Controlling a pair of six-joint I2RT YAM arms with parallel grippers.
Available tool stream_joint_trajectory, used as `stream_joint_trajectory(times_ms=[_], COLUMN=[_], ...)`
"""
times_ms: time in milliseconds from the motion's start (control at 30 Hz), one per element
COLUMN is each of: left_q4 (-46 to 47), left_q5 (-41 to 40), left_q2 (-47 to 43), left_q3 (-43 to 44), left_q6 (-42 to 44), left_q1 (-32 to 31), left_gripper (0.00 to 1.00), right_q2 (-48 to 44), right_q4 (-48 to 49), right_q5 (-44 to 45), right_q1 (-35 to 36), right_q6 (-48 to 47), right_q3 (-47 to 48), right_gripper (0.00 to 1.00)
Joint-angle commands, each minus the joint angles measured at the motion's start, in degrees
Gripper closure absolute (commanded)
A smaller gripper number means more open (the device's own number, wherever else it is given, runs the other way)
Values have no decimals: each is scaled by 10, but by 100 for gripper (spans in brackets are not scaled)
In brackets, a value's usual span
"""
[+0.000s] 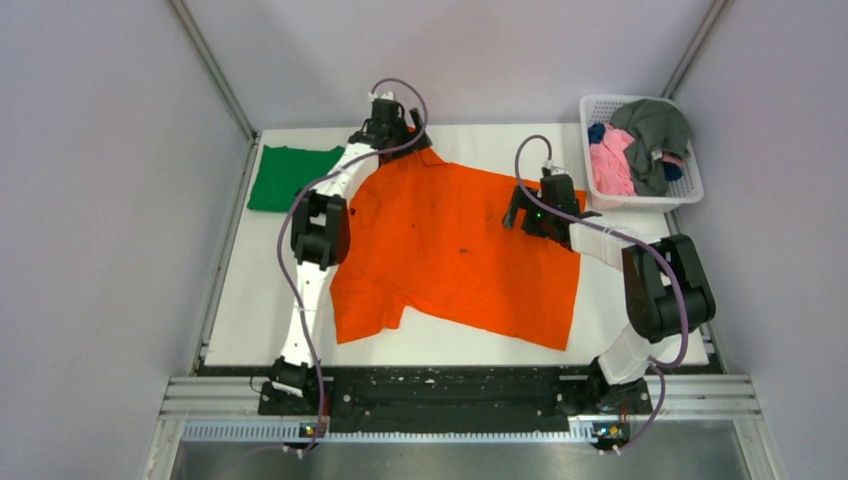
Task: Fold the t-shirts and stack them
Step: Flatten out the tshirt
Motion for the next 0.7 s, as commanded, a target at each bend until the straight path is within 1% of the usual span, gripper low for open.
stream_joint_trajectory(times_ms=[0,67,133,200,267,333,433,533,567,667], left_q4=[18,57,69,64,63,83,95,84,77,53], left_q5=[0,-13,-39,-44,-44,-41,-25,-43,-63,-88], left_q2=[-191,-265,-328,-373,-409,-440,-481,-541,-555,-631], left_q3=[-217,-359,-449,-518,-584,-647,-727,-796,-818,-881], left_q6=[11,2,-15,-32,-56,-75,-98,-124,-135,-170], left_q1=[-6,-10,-10,-10,-10,-12,-21,-44,-52,-85], left_gripper=[1,1,1,1,1,1,1,1,1,1], right_q2=[-43,-54,-68,-81,-96,-108,-124,-141,-150,-184], right_q4=[-23,-36,-43,-55,-71,-87,-107,-131,-138,-161], right_q5=[4,29,36,43,57,66,71,67,68,69], right_q1=[18,31,39,45,50,51,51,53,52,52], right_q6=[-1,0,8,19,28,35,46,50,50,53], right_q3=[-17,-26,-40,-53,-68,-81,-98,-115,-124,-158], right_gripper=[1,1,1,1,1,1,1,1,1,1])
